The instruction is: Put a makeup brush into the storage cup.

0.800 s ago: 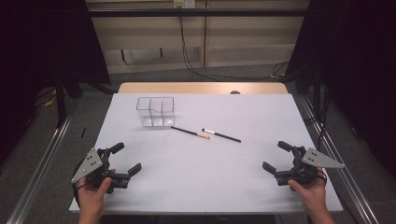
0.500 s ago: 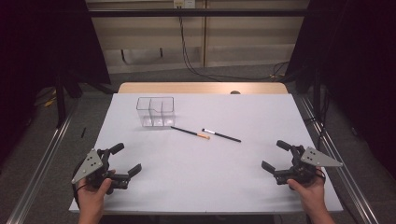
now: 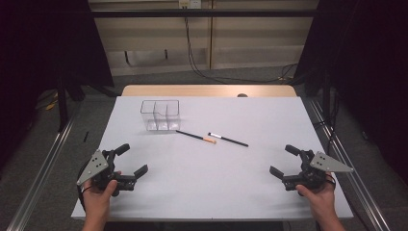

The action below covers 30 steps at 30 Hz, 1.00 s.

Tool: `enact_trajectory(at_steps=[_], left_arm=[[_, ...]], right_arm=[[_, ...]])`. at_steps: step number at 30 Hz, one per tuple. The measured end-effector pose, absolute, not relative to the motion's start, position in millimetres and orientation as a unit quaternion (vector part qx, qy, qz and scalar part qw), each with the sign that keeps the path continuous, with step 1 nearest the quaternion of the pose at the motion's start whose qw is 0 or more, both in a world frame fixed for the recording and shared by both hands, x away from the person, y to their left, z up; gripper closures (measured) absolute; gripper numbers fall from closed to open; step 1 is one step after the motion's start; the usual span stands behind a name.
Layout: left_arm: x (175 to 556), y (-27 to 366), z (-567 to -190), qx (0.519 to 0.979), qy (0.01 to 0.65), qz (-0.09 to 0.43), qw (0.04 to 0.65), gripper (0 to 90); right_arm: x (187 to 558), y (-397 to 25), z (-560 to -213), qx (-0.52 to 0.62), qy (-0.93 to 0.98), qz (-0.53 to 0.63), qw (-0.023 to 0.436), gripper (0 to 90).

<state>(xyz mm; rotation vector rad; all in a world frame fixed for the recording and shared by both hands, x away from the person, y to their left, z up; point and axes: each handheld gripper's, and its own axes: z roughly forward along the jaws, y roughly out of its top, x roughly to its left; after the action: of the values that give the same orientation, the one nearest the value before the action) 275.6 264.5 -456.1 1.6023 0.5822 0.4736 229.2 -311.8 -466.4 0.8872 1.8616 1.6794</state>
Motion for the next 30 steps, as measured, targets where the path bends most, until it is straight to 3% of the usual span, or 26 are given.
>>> enact_trajectory(at_steps=[30], left_arm=[[313.6,222.7,-447.9,0.704,0.231,0.195,0.643,0.0]], right_arm=[[223.9,-314.2,-464.9,0.323,0.676,0.618,0.238,0.0]])
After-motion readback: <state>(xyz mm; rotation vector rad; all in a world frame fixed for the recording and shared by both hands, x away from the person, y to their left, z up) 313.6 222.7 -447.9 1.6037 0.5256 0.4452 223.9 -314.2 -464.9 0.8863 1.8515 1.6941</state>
